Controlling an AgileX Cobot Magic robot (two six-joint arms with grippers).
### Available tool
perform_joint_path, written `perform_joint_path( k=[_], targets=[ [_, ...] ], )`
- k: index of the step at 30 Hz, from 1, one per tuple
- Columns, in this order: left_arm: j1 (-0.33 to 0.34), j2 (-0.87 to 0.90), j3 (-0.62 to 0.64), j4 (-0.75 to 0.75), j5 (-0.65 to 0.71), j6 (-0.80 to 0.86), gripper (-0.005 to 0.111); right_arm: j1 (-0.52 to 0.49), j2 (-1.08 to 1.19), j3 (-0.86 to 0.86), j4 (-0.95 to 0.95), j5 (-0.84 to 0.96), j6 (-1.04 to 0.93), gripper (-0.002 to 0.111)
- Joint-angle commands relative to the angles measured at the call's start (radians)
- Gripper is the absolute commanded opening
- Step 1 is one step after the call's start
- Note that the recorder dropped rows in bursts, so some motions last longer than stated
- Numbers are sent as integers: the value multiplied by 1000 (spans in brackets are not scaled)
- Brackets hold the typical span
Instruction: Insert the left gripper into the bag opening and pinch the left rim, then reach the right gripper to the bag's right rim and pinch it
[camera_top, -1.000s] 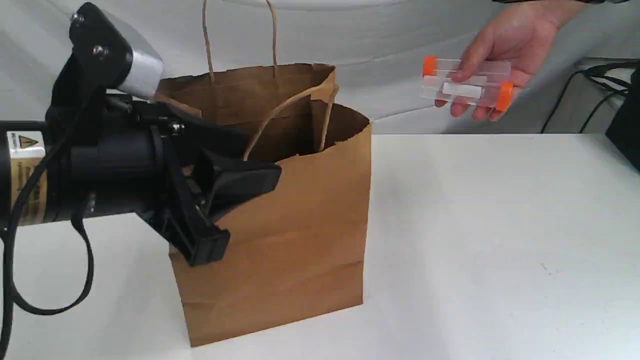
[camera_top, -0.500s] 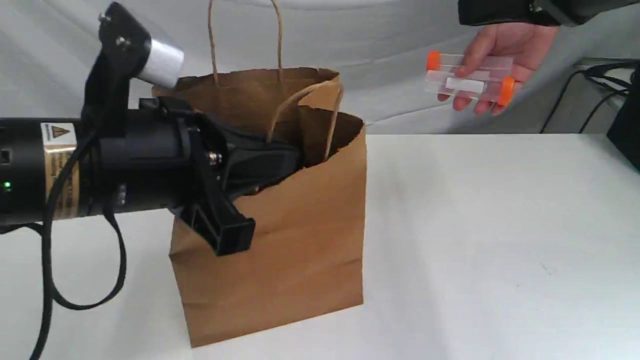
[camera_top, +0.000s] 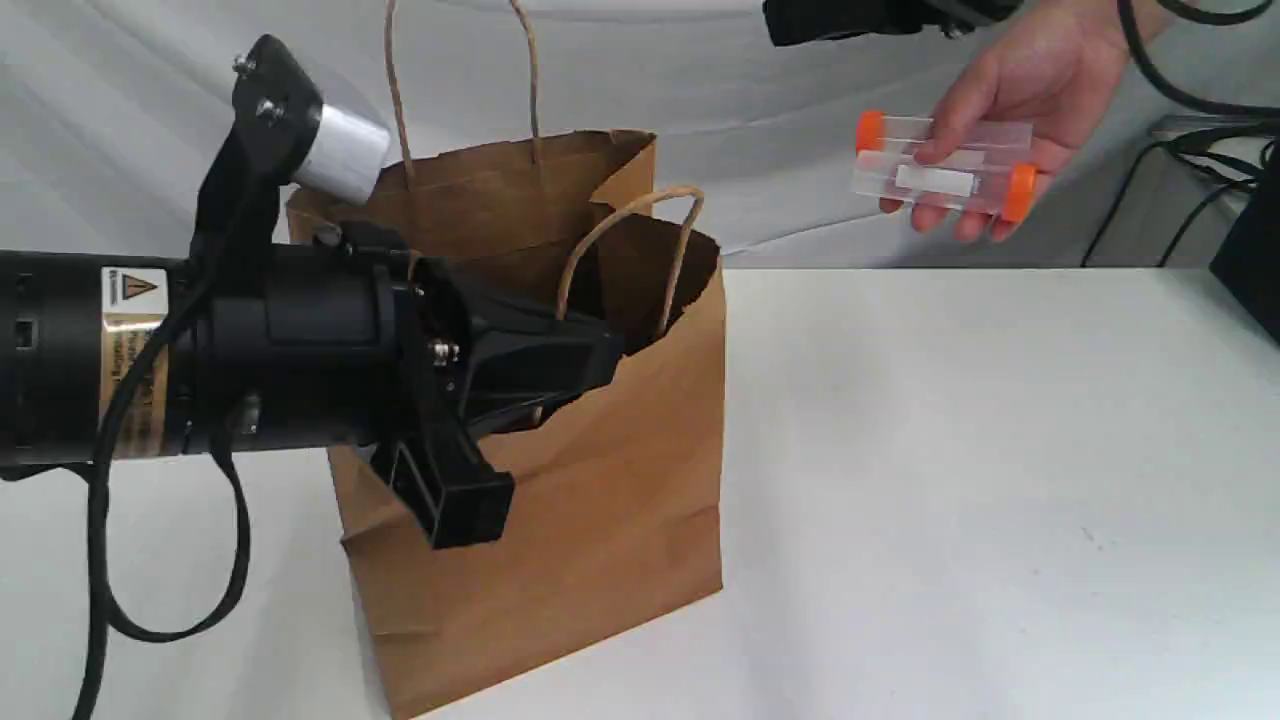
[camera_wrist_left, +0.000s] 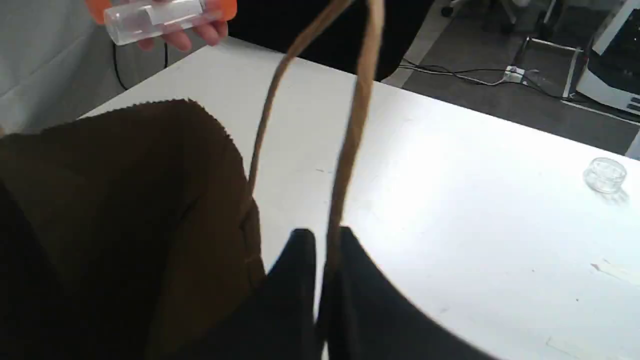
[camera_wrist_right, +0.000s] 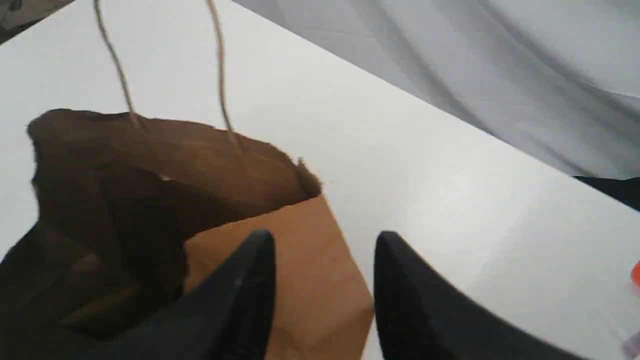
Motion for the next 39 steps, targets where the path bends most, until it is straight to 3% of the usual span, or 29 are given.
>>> perform_joint_path(
  k=[1,19,36,39],
  targets=[
    [-4,-4,-4,14,-3,-31,0,4,67,-94,-13,30,-3,41],
    [-4,-4,-4,10,-3,-47,0,107,318,-360,-89,75,-41,41],
    [-4,-4,-4,10,-38,-67,0,175,386,-388,-104,142,-47,41],
    [-4,-4,-4,10,-51,-67,0,174,393,-388,-119,124,-47,36]
  ],
)
